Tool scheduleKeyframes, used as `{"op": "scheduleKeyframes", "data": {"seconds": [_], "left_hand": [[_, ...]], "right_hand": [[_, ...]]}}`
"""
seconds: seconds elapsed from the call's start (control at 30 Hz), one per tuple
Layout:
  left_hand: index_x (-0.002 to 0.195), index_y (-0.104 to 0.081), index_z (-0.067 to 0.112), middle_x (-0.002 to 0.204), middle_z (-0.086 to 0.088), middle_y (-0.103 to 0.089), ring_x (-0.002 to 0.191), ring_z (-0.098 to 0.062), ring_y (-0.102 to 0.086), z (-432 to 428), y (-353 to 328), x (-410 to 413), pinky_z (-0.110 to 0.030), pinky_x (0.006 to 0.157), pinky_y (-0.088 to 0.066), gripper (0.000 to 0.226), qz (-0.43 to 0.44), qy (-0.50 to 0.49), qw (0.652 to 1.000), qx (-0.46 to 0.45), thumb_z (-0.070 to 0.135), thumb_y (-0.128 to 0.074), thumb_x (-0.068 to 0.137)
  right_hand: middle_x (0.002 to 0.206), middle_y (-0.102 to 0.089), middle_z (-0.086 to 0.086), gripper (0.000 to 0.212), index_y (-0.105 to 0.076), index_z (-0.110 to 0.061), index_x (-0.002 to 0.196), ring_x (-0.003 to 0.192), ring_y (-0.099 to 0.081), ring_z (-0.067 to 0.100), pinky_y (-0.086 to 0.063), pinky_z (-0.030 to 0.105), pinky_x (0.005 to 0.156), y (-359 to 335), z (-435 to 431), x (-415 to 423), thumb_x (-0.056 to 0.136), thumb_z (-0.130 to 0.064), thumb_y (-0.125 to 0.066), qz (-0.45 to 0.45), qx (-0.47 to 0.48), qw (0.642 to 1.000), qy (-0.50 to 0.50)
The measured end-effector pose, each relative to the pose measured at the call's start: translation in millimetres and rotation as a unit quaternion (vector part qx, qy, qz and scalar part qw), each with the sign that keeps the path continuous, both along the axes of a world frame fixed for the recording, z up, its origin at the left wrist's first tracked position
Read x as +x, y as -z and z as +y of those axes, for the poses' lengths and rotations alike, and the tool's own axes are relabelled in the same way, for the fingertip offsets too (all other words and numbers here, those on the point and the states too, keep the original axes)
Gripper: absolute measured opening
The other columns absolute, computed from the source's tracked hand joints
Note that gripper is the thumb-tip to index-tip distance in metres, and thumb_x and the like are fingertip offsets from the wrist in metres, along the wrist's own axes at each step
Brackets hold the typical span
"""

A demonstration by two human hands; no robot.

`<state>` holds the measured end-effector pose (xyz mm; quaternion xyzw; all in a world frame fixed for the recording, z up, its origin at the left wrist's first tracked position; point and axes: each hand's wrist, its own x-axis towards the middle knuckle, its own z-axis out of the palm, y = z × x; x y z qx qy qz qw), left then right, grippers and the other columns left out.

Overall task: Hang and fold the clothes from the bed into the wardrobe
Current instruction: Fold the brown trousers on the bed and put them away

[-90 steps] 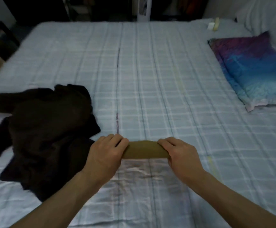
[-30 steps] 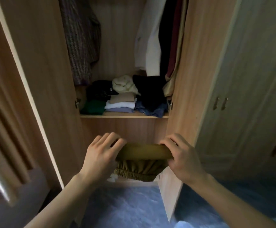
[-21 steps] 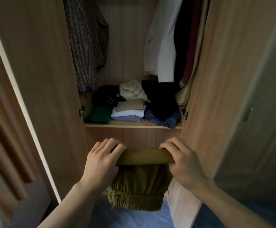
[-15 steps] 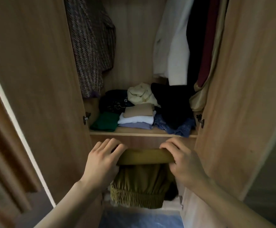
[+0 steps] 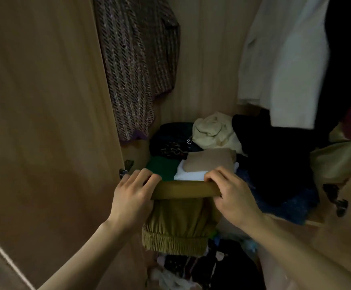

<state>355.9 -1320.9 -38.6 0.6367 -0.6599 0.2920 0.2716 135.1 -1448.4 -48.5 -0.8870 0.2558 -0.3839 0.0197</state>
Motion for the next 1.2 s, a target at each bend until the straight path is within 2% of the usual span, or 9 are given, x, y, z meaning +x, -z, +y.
{"op": "scheduleKeyframes", "data": {"seconds": [0.07, 0.23, 0.5, 0.67, 0.8, 0.97, 1.07, 1.13, 1.2], "left_hand": [[0.095, -0.071, 0.006, 0.09, -0.01, -0.065, 0.075, -0.032, -0.063, -26.1, 4.0, 20.9, -0.039, 0.06, -0.047, 0.042, 0.003, -0.01, 1.0, 0.003, -0.013, -0.077, 0.057], [0.089, -0.071, 0.009, 0.086, -0.008, -0.065, 0.073, -0.031, -0.062, -79.2, 18.8, 74.4, -0.036, 0.06, -0.042, 0.052, -0.022, -0.028, 0.999, 0.015, -0.011, -0.079, 0.043], [0.09, -0.07, 0.008, 0.084, -0.011, -0.062, 0.072, -0.032, -0.06, -152.3, 26.7, 133.5, -0.037, 0.059, -0.043, 0.06, -0.009, -0.062, 0.996, 0.057, -0.005, -0.082, 0.034], [0.095, -0.07, 0.008, 0.085, -0.012, -0.062, 0.071, -0.033, -0.059, -181.4, 34.0, 154.2, -0.035, 0.059, -0.04, 0.031, -0.058, -0.063, 0.996, 0.008, 0.003, -0.055, 0.068], [0.1, -0.069, 0.008, 0.091, -0.013, -0.063, 0.079, -0.033, -0.056, -202.5, 40.7, 167.7, -0.038, 0.065, -0.036, 0.034, -0.09, -0.081, 0.993, -0.006, 0.01, -0.043, 0.08], [0.093, -0.069, 0.011, 0.083, -0.01, -0.063, 0.072, -0.03, -0.059, -250.3, 60.2, 185.4, -0.037, 0.062, -0.046, 0.022, -0.159, -0.079, 0.982, 0.059, 0.012, -0.05, 0.083], [0.085, -0.068, 0.012, 0.078, -0.008, -0.063, 0.069, -0.027, -0.063, -297.5, 73.0, 196.2, -0.033, 0.052, -0.051, 0.016, -0.186, -0.086, 0.965, 0.163, 0.009, -0.073, 0.071], [0.102, -0.067, 0.012, 0.096, -0.011, -0.066, 0.088, -0.029, -0.066, -326.3, 82.7, 205.7, -0.038, 0.063, -0.057, 0.029, -0.167, -0.13, 0.942, 0.261, 0.01, -0.077, 0.074], [0.119, -0.06, 0.012, 0.115, -0.012, -0.062, 0.109, -0.031, -0.06, -345.3, 93.8, 213.4, -0.042, 0.081, -0.054, 0.032, -0.14, -0.173, 0.925, 0.308, 0.014, -0.064, 0.088]], "right_hand": [[0.093, -0.056, -0.004, 0.033, -0.059, -0.019, 0.095, 0.078, -0.05, 0.01, -0.045, 0.028, 0.057, 3.9, -27.5, 22.4, 0.073, 0.005, -0.069, -0.006, 0.013, 1.0, -0.009], [0.094, -0.055, 0.001, 0.028, -0.061, -0.011, 0.094, 0.081, -0.055, 0.019, -0.049, 0.045, 0.062, 17.8, -86.0, 78.8, 0.075, 0.009, -0.066, -0.001, 0.045, 0.999, -0.03], [0.102, -0.058, 0.009, 0.041, -0.064, -0.008, 0.101, 0.086, -0.059, 0.029, -0.051, 0.046, 0.056, 29.5, -156.8, 138.1, 0.066, 0.009, -0.075, 0.053, 0.035, 0.997, -0.038], [0.102, -0.057, 0.003, 0.039, -0.062, -0.013, 0.102, 0.084, -0.059, 0.026, -0.051, 0.041, 0.059, 35.3, -188.0, 156.0, 0.069, 0.007, -0.07, 0.04, 0.049, 0.997, -0.047], [0.099, -0.053, -0.002, 0.035, -0.059, -0.017, 0.101, 0.081, -0.053, 0.017, -0.045, 0.032, 0.06, 43.0, -218.1, 169.2, 0.074, 0.003, -0.07, 0.027, 0.076, 0.994, -0.073], [0.102, -0.056, 0.007, 0.033, -0.059, -0.008, 0.103, 0.09, -0.056, 0.024, -0.045, 0.035, 0.07, 62.2, -272.9, 202.4, 0.076, 0.009, -0.065, 0.075, 0.148, 0.983, -0.074], [0.117, -0.058, 0.009, 0.038, -0.058, -0.011, 0.121, 0.107, -0.054, 0.025, -0.043, 0.034, 0.083, 73.7, -309.6, 224.8, 0.085, 0.001, -0.059, 0.136, 0.142, 0.98, -0.002], [0.122, -0.057, 0.009, 0.043, -0.059, -0.013, 0.128, 0.113, -0.053, 0.027, -0.041, 0.035, 0.089, 79.9, -317.7, 234.4, 0.086, -0.001, -0.06, 0.15, 0.098, 0.983, 0.048], [0.114, -0.063, 0.014, 0.044, -0.068, -0.01, 0.117, 0.104, -0.061, 0.033, -0.047, 0.038, 0.084, 87.7, -313.7, 238.9, 0.074, 0.0, -0.074, 0.14, 0.072, 0.987, 0.039]]}}
